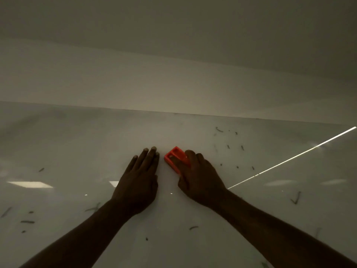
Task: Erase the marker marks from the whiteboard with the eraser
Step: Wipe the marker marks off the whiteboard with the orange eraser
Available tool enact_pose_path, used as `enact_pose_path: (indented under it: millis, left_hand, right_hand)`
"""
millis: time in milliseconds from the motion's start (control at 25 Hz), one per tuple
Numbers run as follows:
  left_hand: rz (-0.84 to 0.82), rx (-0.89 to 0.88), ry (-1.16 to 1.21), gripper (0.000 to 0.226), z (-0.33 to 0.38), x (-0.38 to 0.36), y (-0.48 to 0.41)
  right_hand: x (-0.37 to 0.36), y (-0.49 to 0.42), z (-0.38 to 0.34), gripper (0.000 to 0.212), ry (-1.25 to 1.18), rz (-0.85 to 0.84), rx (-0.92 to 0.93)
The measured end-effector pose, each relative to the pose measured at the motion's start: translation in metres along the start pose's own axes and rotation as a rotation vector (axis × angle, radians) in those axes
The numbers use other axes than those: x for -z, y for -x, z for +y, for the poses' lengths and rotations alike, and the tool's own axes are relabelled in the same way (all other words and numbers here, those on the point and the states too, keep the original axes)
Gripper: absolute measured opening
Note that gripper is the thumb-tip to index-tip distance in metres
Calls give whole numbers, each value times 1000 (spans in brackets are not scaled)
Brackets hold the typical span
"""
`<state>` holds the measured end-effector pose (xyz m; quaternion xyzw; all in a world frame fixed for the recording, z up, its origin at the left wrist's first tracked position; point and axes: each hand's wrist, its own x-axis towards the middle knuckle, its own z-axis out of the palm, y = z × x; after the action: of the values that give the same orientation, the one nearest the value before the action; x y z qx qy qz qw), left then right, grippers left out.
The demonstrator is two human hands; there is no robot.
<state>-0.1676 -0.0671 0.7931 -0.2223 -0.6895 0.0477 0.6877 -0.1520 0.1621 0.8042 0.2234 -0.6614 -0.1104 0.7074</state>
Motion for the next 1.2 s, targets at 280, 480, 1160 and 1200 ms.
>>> enact_pose_path:
  millis: [280, 480, 1160, 1200]
  left_hand:
    - [2, 118, -63, 73, 37, -24, -2]
    - [-32, 109, -85, 74, 37, -24, 0]
    - [-229, 318, -92, 95, 78, -11, -13]
    - [-237, 336, -86, 96, 82, -13, -13]
  right_hand:
    - [-2, -4, 59, 66, -31, 136, -675]
    - [5, 31, 54, 67, -78, -26, 305]
    - [11, -10, 173, 53, 68, 199, -704]
    - [7, -3, 144, 55, 25, 228, -627]
